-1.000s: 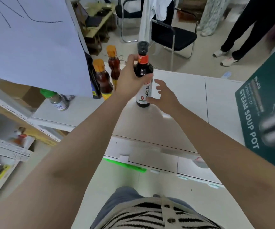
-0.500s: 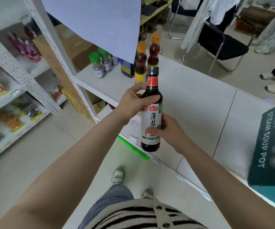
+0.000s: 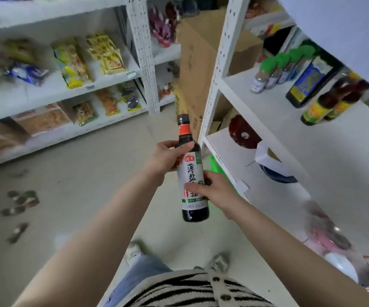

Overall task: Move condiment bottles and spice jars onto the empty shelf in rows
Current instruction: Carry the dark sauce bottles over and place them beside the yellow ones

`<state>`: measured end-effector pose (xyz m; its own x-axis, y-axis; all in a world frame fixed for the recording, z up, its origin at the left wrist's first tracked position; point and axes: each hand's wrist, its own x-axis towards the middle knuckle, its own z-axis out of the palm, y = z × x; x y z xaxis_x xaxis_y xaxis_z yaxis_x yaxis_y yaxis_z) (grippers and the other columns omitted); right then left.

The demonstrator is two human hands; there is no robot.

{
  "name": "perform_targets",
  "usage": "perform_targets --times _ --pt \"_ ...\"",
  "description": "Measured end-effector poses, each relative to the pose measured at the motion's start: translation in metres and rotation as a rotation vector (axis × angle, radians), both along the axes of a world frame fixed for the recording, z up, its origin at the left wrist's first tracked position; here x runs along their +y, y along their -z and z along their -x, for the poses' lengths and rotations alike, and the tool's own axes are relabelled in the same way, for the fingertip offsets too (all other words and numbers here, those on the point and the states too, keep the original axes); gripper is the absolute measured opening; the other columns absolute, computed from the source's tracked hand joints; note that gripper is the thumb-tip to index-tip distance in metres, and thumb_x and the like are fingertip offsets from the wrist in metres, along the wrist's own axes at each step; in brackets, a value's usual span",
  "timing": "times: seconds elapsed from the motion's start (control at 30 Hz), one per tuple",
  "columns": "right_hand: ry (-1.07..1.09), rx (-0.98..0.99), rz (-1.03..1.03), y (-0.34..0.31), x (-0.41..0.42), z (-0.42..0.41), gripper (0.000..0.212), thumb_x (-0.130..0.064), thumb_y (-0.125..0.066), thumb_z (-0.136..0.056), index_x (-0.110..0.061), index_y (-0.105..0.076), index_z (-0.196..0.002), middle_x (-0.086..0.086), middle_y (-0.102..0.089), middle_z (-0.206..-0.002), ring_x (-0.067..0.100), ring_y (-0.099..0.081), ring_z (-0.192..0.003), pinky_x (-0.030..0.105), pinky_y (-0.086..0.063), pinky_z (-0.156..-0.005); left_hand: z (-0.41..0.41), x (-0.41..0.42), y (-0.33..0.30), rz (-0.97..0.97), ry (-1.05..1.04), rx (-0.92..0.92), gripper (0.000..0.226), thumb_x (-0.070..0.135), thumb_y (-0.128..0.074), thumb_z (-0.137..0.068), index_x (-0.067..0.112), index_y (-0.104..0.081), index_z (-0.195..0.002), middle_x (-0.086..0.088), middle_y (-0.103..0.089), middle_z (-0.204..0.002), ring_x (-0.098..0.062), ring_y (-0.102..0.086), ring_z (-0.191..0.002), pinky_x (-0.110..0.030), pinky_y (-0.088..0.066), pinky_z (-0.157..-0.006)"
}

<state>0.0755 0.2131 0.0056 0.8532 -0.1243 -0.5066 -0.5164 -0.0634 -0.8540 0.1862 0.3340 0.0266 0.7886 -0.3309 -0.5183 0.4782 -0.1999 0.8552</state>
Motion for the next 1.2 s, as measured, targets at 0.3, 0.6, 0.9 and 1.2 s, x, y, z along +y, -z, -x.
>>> perform_targets --times 0.3,0.6,0.9,1.2 --pt "-0.249 0.065 -0.044 0.007 0.203 -0.117 0.024 -0.026 -0.075 -0.078 -0.019 -0.068 -0.101 -0.003 -0.074 -0.094 0.005 -0.071 -0.081 0.012 -0.050 -0.064 -0.081 0.223 0.012 -0.027 -0.298 0.077 0.030 0.035 -0.074 -0.079 0.014 -0.067 -0.099 -0.004 -0.072 -0.082 -0.013 -0.069 -0.066 -0.021 -0.055 -0.056" --pt "-0.506 0.078 -0.034 -0.008 0.317 -0.223 0.031 -0.026 -0.076 -0.078 -0.017 -0.066 -0.105 0.001 -0.074 -0.099 0.010 -0.071 -0.087 0.020 -0.053 -0.071 -0.146 0.349 0.002 0.035 -0.593 0.069 0.036 0.034 -0.076 -0.078 0.009 -0.067 -0.102 -0.010 -0.073 -0.093 -0.019 -0.069 -0.073 -0.025 -0.059 -0.063" --pt "-0.775 0.077 -0.042 -0.006 0.380 -0.353 0.025 -0.026 -0.076 -0.078 -0.020 -0.064 -0.100 -0.002 -0.073 -0.097 0.005 -0.069 -0.084 0.014 -0.051 -0.065 -0.232 0.414 0.002 0.031 -0.851 0.043 0.023 0.034 -0.075 -0.079 0.018 -0.065 -0.092 -0.006 -0.073 -0.087 -0.018 -0.070 -0.072 -0.024 -0.056 -0.058" --pt "-0.995 0.062 -0.036 -0.025 0.440 -0.478 0.032 -0.025 -0.076 -0.077 -0.019 -0.065 -0.106 -0.004 -0.073 -0.097 0.006 -0.070 -0.085 0.014 -0.052 -0.065 -0.324 0.467 -0.013 0.058 -1.047 0.009 0.031 0.034 -0.074 -0.079 0.013 -0.067 -0.101 -0.011 -0.074 -0.091 -0.023 -0.071 -0.076 -0.031 -0.058 -0.066"
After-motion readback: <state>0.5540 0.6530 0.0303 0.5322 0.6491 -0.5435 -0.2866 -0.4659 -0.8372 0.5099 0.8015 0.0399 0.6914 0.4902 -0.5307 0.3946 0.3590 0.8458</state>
